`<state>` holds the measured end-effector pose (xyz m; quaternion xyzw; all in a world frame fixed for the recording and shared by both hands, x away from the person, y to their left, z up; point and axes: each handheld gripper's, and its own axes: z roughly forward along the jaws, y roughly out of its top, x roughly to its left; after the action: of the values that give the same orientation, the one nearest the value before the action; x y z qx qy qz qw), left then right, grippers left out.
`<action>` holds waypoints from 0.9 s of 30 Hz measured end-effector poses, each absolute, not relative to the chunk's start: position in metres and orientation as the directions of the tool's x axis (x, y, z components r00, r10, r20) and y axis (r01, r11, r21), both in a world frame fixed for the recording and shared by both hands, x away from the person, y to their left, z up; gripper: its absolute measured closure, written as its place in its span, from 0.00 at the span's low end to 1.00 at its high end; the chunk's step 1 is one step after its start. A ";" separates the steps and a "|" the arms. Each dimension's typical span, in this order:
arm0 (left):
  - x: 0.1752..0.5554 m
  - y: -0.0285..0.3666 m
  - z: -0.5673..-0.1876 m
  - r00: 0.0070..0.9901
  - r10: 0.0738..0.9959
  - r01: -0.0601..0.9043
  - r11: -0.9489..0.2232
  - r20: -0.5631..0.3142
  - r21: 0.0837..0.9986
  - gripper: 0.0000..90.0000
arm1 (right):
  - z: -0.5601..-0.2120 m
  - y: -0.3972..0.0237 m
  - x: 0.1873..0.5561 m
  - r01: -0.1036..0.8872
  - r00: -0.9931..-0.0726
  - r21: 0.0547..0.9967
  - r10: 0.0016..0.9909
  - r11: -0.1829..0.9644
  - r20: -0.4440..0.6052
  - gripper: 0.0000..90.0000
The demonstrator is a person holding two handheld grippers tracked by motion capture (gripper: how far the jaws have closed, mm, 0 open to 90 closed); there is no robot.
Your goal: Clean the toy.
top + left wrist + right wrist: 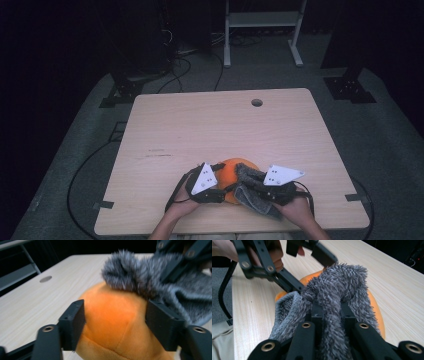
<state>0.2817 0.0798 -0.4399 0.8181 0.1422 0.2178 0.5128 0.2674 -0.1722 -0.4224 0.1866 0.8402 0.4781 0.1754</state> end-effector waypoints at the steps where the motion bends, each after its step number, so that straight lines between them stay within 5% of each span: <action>1: 0.282 0.080 -0.441 0.864 0.457 0.015 -0.441 0.210 0.898 0.38 | -0.422 -0.174 0.268 0.148 -0.870 0.867 0.480 0.476 -0.115 0.86; 9: 0.281 0.083 -0.445 0.872 0.456 0.045 -0.436 0.177 0.899 0.42 | -0.432 -0.216 0.281 0.279 -0.816 0.844 0.576 0.458 -0.043 0.86; 17: 0.280 0.084 -0.447 0.880 0.444 0.048 -0.432 0.166 0.901 0.44 | -0.421 -0.193 0.281 0.209 -0.856 0.892 0.515 0.401 -0.030 0.86; 23: 0.281 0.085 -0.448 0.879 0.455 0.066 -0.411 0.142 0.909 0.44 | -0.429 -0.210 0.294 0.320 -0.799 0.868 0.600 0.380 0.032 0.86; 27: 0.281 0.085 -0.448 0.879 0.455 0.066 -0.410 0.142 0.910 0.44 | -0.421 -0.203 0.287 0.243 -0.814 0.899 0.581 0.364 -0.015 0.86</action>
<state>0.2807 0.0851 -0.4481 0.8184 0.1592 0.1877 0.5192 0.2873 -0.2028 -0.4206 0.2546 0.8086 0.5031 0.1679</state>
